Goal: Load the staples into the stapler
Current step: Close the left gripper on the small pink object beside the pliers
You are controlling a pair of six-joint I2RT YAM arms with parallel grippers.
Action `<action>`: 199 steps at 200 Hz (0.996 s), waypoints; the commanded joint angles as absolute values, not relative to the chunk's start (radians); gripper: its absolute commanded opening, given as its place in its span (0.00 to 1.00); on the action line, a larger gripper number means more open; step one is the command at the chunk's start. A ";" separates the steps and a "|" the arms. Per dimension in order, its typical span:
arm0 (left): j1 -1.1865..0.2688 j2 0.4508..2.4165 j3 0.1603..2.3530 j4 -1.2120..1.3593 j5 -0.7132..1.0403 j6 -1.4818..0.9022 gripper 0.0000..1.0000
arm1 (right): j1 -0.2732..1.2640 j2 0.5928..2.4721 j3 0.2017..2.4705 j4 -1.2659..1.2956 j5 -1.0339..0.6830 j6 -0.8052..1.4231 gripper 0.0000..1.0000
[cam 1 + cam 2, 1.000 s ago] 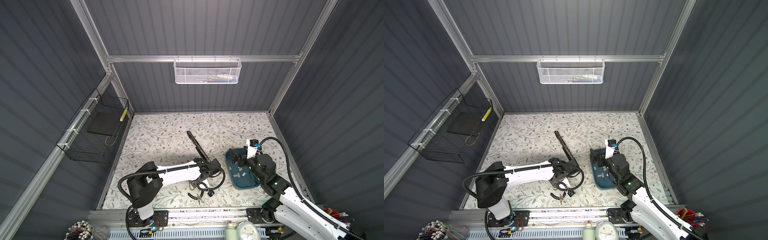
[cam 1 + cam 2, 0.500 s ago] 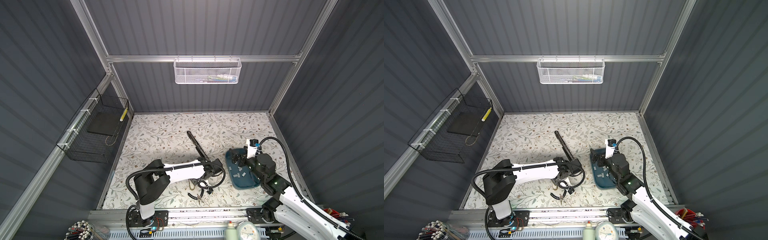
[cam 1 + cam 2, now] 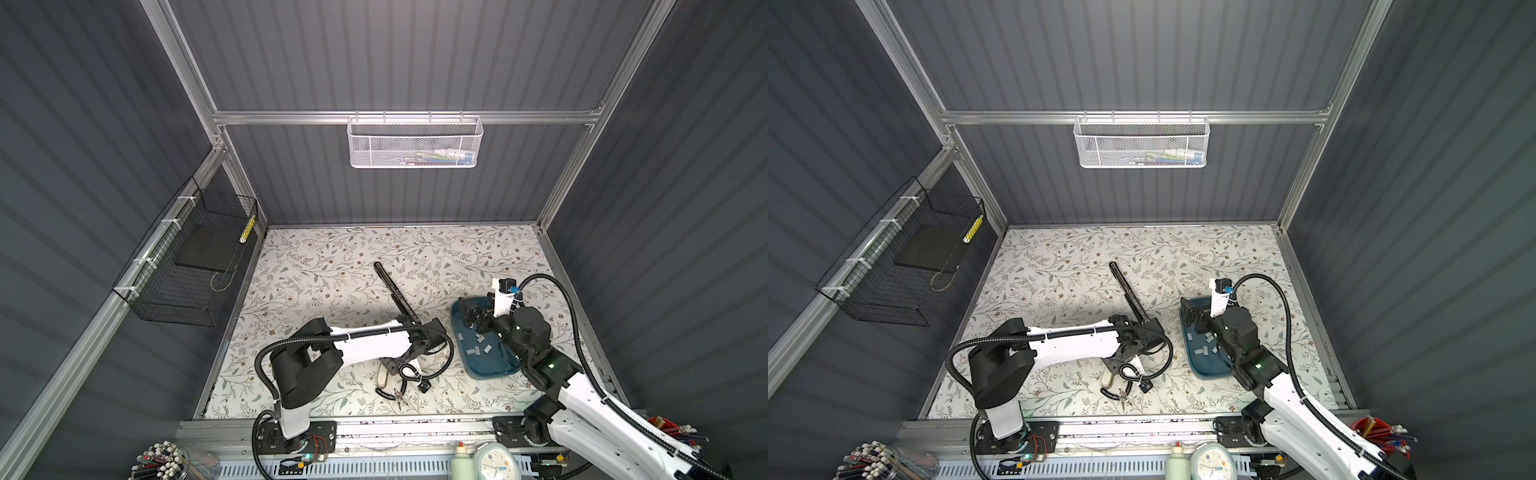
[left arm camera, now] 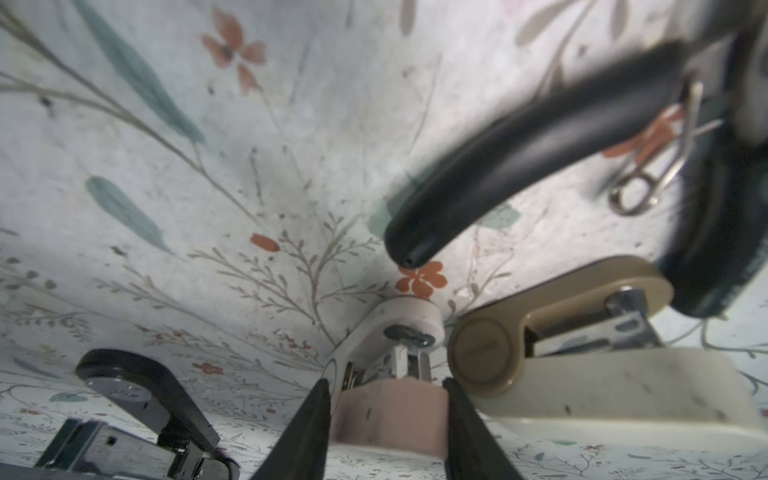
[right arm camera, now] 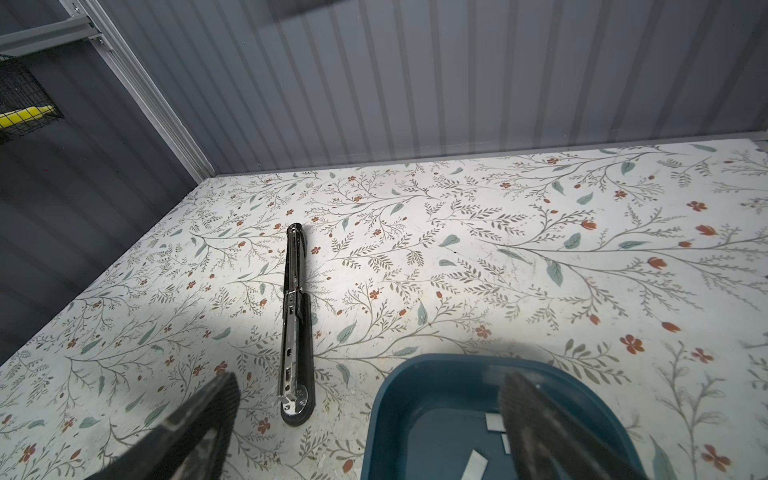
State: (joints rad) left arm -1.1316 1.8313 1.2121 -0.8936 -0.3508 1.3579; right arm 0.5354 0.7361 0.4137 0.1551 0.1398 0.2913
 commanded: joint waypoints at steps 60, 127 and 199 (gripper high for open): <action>-1.135 1.884 1.246 -0.932 -0.356 1.333 0.25 | 0.528 0.736 0.445 0.151 0.138 0.297 0.99; -1.113 1.794 1.303 -0.865 -0.368 1.251 0.00 | 0.529 0.735 0.444 0.164 0.193 0.327 0.99; -0.926 1.585 1.486 -0.623 -0.420 0.782 0.00 | 0.528 0.645 0.400 0.201 0.182 0.345 0.99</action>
